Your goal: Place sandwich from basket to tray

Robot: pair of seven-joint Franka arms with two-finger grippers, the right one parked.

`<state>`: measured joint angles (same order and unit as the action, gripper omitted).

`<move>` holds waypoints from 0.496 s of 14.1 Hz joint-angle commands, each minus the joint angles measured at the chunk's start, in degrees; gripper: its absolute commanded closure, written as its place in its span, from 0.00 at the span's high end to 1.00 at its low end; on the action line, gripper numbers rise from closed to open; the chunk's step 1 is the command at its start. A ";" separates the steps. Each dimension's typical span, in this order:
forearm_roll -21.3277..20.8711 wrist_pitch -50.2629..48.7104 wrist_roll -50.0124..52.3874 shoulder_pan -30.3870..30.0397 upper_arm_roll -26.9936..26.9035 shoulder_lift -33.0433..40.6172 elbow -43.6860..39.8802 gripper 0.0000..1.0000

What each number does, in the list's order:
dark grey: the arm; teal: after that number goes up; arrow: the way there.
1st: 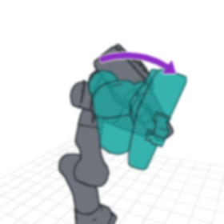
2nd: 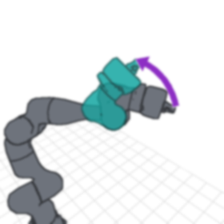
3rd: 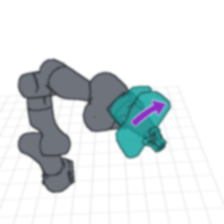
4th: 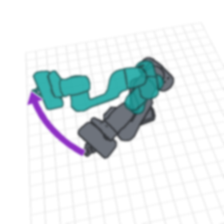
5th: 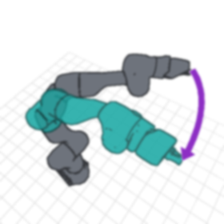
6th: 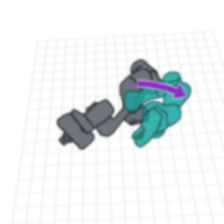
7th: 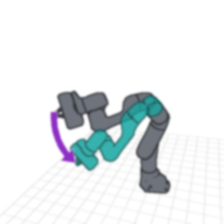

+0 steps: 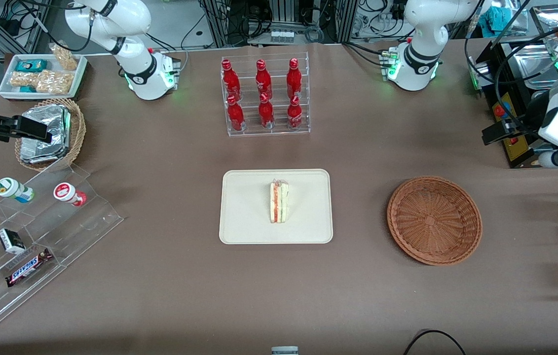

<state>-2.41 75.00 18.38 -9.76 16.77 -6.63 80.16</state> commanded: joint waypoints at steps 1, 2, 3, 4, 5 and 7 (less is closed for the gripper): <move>0.39 -1.96 0.34 1.14 0.10 -0.23 0.33 1.00; 0.39 -1.18 0.34 1.32 0.10 0.55 1.65 1.00; 0.48 1.44 0.43 1.93 0.10 1.95 4.19 1.00; 0.48 3.81 0.34 2.55 0.10 3.18 6.91 1.00; 0.39 4.71 -0.18 3.07 0.10 3.89 8.24 1.00; 0.21 3.93 -0.45 3.08 0.10 3.81 6.94 1.00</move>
<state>-2.37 78.13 18.39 -6.60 17.03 -5.45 85.34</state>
